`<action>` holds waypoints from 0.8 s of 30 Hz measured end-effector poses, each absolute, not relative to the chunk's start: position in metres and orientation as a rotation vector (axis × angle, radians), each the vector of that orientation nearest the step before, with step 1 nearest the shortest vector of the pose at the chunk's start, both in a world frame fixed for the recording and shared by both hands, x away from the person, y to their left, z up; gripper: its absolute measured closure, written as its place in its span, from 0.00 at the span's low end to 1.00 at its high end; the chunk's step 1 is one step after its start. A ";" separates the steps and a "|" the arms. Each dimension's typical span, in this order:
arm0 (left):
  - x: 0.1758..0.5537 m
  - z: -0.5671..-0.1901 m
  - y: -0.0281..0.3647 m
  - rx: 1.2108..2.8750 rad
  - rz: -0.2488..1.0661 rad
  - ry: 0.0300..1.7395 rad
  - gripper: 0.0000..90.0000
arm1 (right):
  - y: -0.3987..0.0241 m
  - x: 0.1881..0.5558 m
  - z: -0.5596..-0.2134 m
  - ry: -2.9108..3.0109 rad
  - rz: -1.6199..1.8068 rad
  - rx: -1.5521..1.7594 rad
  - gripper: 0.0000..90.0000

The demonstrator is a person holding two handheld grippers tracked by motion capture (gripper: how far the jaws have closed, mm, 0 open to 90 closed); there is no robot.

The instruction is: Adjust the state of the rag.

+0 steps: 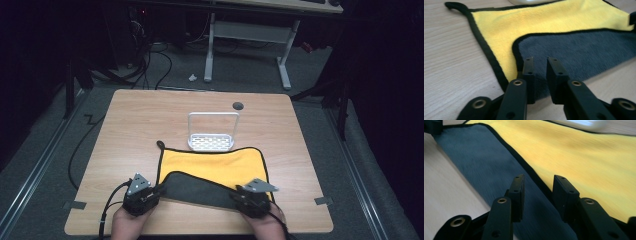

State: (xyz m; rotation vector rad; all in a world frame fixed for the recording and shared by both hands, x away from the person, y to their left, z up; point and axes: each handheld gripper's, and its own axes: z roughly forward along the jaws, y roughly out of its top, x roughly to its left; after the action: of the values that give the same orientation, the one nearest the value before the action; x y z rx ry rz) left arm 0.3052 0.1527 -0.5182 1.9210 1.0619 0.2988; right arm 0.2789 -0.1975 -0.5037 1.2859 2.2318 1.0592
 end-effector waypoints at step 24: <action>0.305 -0.513 0.161 1.844 0.291 1.113 0.72 | -0.104 0.326 -0.509 2.344 0.983 1.148 0.70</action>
State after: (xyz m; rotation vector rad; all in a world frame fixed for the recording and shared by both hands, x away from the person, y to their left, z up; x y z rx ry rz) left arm 0.3045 0.1614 -0.5133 1.8441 1.1126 0.2907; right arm 0.3259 -0.1044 -0.5088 1.1483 2.3440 0.9829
